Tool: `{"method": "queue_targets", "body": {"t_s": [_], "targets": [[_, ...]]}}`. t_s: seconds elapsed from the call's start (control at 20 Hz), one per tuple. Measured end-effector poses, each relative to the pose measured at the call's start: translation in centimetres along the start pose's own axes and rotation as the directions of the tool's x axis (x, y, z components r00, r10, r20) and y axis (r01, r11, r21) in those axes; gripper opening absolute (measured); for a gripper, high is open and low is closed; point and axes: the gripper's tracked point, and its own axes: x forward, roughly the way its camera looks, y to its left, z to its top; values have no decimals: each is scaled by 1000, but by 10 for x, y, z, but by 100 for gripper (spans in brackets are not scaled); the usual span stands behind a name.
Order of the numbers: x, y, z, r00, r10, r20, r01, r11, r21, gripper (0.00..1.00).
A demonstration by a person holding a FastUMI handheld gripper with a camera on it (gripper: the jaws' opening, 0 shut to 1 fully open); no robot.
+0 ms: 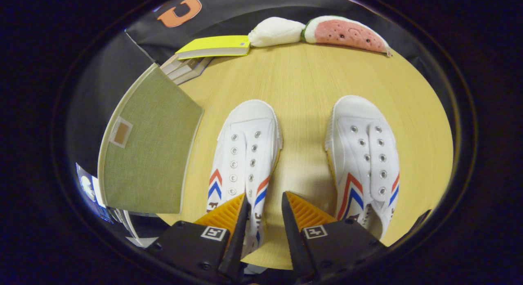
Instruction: Open the storage box then place both shoes into the box .Put the left shoe in first, then the right shoe, with the right side of both shoes facing outward in a uniform manner.
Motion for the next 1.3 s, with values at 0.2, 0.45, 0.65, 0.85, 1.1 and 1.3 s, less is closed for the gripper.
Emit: {"method": "queue_targets", "body": {"t_s": [0.2,0.45,0.65,0.85,1.1,1.3], "targets": [[0,4,0,999,38,-27,-36,998,49,21],[-12,17,-3,995,98,-22,-91,975,201,7],[-48,34,-6,994,106,41,-113,953,282,7],[-100,64,5,987,90,131,-121,960,251,6],[-160,132,32,973,98,208,-139,972,191,6],[-168,201,54,972,115,206,-141,983,117,6]]}}
